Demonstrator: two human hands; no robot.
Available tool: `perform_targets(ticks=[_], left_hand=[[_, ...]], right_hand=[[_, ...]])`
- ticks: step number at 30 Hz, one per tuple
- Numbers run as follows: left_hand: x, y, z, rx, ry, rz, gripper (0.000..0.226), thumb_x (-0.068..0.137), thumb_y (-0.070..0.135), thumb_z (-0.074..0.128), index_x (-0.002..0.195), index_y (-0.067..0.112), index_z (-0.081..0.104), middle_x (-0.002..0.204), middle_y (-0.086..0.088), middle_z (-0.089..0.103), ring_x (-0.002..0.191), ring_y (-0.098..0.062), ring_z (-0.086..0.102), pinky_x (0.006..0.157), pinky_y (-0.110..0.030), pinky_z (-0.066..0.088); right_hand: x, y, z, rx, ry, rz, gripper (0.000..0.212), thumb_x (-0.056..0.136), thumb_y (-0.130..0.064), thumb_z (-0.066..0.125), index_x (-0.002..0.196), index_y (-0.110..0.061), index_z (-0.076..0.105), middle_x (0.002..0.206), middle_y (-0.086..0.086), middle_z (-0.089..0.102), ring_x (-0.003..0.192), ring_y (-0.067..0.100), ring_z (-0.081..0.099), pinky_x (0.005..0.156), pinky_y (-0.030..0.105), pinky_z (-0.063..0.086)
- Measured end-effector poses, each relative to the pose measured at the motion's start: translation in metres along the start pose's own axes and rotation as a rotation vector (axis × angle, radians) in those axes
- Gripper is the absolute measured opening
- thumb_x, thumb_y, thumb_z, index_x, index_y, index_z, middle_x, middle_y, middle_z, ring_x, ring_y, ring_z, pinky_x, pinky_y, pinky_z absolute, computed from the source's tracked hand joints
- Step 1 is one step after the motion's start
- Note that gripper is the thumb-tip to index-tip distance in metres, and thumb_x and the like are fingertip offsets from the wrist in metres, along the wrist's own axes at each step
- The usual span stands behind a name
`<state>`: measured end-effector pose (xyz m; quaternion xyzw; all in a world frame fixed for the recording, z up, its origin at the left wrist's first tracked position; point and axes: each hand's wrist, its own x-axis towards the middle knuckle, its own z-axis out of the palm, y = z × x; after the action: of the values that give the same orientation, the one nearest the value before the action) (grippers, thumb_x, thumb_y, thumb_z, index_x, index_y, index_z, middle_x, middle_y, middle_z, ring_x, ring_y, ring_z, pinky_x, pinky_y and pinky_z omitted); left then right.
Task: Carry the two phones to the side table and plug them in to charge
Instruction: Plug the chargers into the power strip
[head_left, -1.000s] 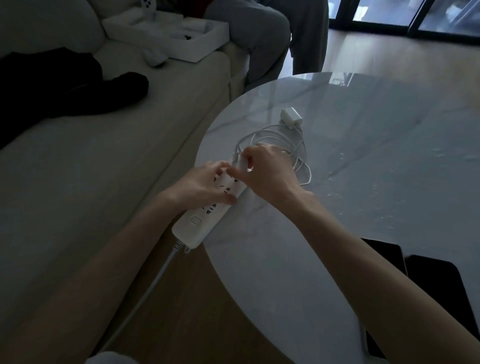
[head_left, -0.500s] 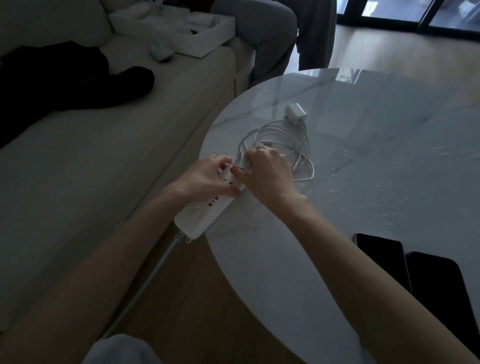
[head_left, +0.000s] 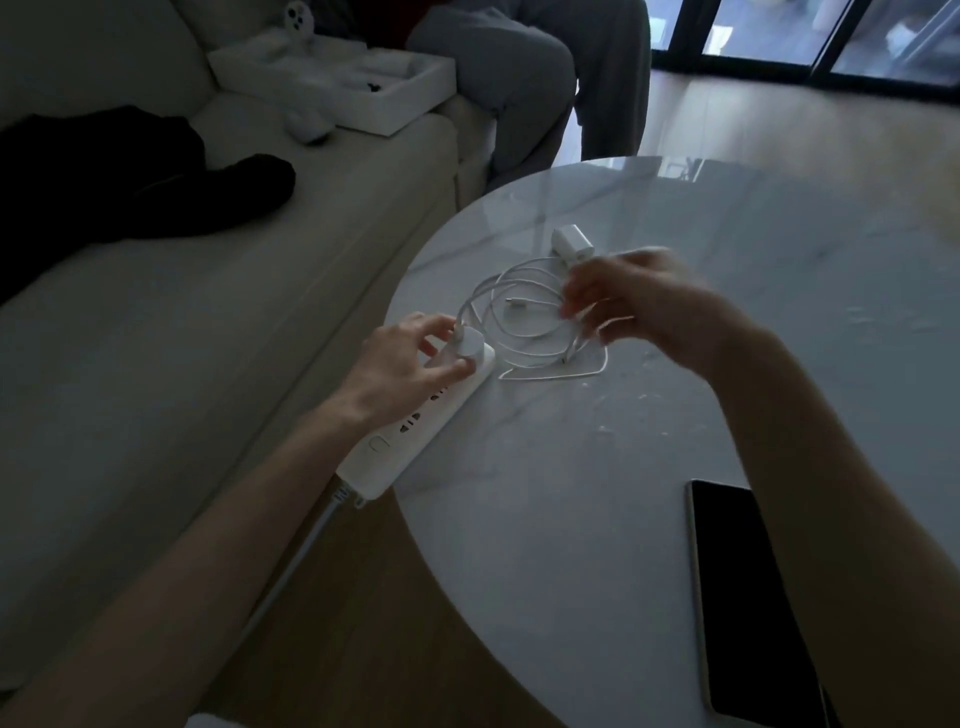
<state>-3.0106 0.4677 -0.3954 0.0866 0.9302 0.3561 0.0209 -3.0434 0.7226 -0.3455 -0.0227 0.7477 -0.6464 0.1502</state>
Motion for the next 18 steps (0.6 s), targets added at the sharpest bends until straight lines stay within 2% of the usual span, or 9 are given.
perform_targets(ticks=[2,3,5,7,9,13,15,18], left_hand=[[-0.002,0.001,0.001,0.002,0.03,-0.004,0.038,0.081,0.048,0.071,0.113,0.027,0.067,0.115,0.009,0.065,0.095,-0.01,0.065,0.071,-0.03,0.054],[-0.002,0.001,0.002,0.005,0.042,-0.008,0.037,0.081,0.049,0.071,0.112,0.029,0.068,0.114,0.009,0.066,0.094,-0.009,0.065,0.072,-0.031,0.054],[-0.004,0.003,0.003,0.023,0.071,-0.02,0.037,0.08,0.049,0.071,0.112,0.029,0.069,0.112,0.009,0.068,0.093,-0.01,0.066,0.079,-0.037,0.055],[-0.005,0.005,0.006,0.034,0.105,-0.028,0.038,0.081,0.049,0.071,0.112,0.028,0.07,0.11,0.008,0.069,0.091,-0.012,0.068,0.081,-0.042,0.056],[-0.007,0.005,0.01,0.033,0.142,-0.031,0.039,0.081,0.049,0.07,0.113,0.027,0.07,0.108,0.007,0.07,0.089,-0.012,0.068,0.079,-0.041,0.057],[-0.006,0.001,0.013,0.049,0.163,-0.03,0.044,0.081,0.05,0.069,0.118,0.026,0.068,0.109,0.007,0.07,0.09,-0.012,0.068,0.082,-0.04,0.056],[-0.006,0.0,0.014,0.047,0.164,-0.025,0.045,0.081,0.051,0.068,0.119,0.026,0.068,0.109,0.008,0.07,0.09,-0.012,0.068,0.082,-0.04,0.056],[-0.005,0.0,0.013,0.041,0.147,-0.029,0.047,0.08,0.054,0.068,0.118,0.027,0.068,0.11,0.008,0.07,0.09,-0.012,0.068,0.079,-0.041,0.057]], right_hand=[[0.024,0.016,-0.015,0.079,0.276,0.103,0.025,0.08,-0.029,0.067,0.061,-0.013,0.065,0.046,-0.001,0.06,0.038,0.014,0.046,0.034,0.013,0.036],[0.037,0.025,-0.017,0.009,0.397,0.131,0.027,0.082,-0.03,0.067,0.061,-0.013,0.062,0.046,-0.001,0.056,0.039,0.013,0.043,0.034,0.015,0.033],[0.062,0.043,-0.015,-0.281,0.523,0.145,0.036,0.083,-0.042,0.068,0.07,-0.008,0.067,0.063,0.011,0.064,0.05,0.021,0.055,0.047,0.028,0.045],[0.081,0.053,-0.007,-0.586,0.562,0.168,0.046,0.083,-0.05,0.066,0.091,-0.006,0.073,0.091,0.017,0.073,0.082,0.033,0.068,0.072,0.038,0.053],[0.095,0.054,0.0,-0.72,0.59,0.18,0.049,0.084,-0.051,0.064,0.106,-0.008,0.071,0.109,0.016,0.072,0.1,0.036,0.067,0.082,0.038,0.051],[0.115,0.05,0.003,-0.739,0.65,0.262,0.043,0.086,-0.043,0.06,0.107,-0.007,0.07,0.115,0.019,0.07,0.107,0.038,0.065,0.083,0.036,0.051],[0.117,0.052,-0.001,-0.662,0.628,0.28,0.042,0.083,-0.045,0.061,0.101,-0.008,0.072,0.111,0.017,0.071,0.103,0.037,0.066,0.079,0.035,0.05],[0.116,0.055,-0.009,-0.429,0.606,0.204,0.035,0.082,-0.046,0.067,0.093,-0.013,0.071,0.101,0.012,0.074,0.095,0.031,0.068,0.079,0.035,0.052]])
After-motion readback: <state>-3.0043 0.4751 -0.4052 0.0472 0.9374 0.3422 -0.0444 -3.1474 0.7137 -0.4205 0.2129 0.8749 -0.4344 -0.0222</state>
